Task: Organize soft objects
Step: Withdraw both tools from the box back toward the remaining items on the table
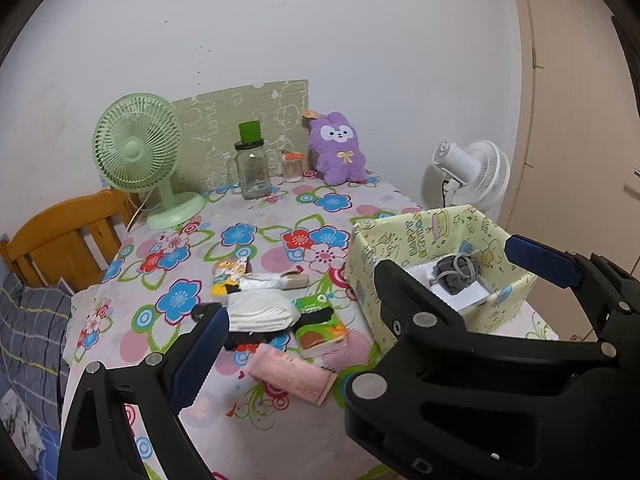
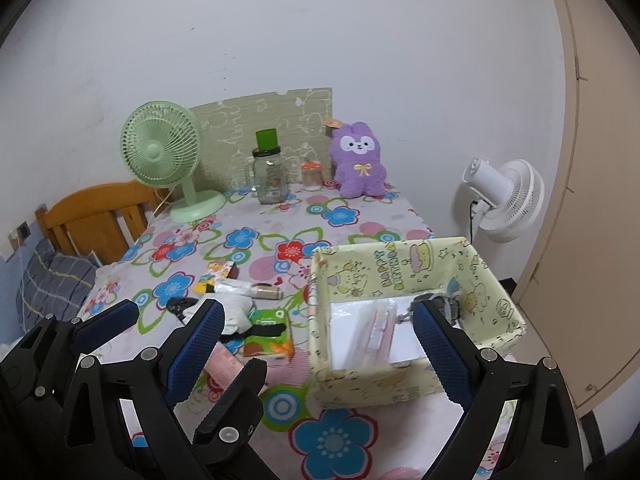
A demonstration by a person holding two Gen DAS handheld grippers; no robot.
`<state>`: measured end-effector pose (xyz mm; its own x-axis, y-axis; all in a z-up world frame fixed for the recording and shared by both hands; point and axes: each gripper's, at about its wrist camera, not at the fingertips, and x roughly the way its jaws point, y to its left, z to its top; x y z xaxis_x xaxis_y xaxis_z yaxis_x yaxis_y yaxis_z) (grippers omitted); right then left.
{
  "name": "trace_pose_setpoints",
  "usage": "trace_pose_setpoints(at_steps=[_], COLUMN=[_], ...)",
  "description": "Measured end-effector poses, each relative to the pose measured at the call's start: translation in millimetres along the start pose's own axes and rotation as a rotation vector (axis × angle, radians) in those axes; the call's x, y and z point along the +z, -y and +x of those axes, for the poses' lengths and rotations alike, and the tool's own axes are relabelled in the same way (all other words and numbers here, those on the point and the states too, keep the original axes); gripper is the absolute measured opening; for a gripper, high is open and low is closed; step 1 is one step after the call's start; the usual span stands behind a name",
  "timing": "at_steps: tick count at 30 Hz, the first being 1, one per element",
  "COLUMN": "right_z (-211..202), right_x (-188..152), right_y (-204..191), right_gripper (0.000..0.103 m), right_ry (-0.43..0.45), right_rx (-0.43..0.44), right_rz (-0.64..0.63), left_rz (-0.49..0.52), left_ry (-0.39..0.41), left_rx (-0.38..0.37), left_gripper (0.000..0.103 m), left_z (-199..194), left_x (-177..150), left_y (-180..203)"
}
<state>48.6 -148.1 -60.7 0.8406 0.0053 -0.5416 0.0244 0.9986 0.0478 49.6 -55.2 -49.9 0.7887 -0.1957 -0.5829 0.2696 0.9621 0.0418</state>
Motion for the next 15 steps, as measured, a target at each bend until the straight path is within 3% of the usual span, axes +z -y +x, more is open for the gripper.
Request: trace_pose_setpoints(at_steps=[15], right_z=[16], right_x=[-25], right_y=[-29], right_gripper=[0.097], right_ry=[-0.028], right_rx=[0.059], right_rz=[-0.037], left_rz=[-0.044], left_ry=[-0.032], left_rx=[0.041], left_gripper=[0.097], left_z=[7], left_x=[-32], left_y=[-26])
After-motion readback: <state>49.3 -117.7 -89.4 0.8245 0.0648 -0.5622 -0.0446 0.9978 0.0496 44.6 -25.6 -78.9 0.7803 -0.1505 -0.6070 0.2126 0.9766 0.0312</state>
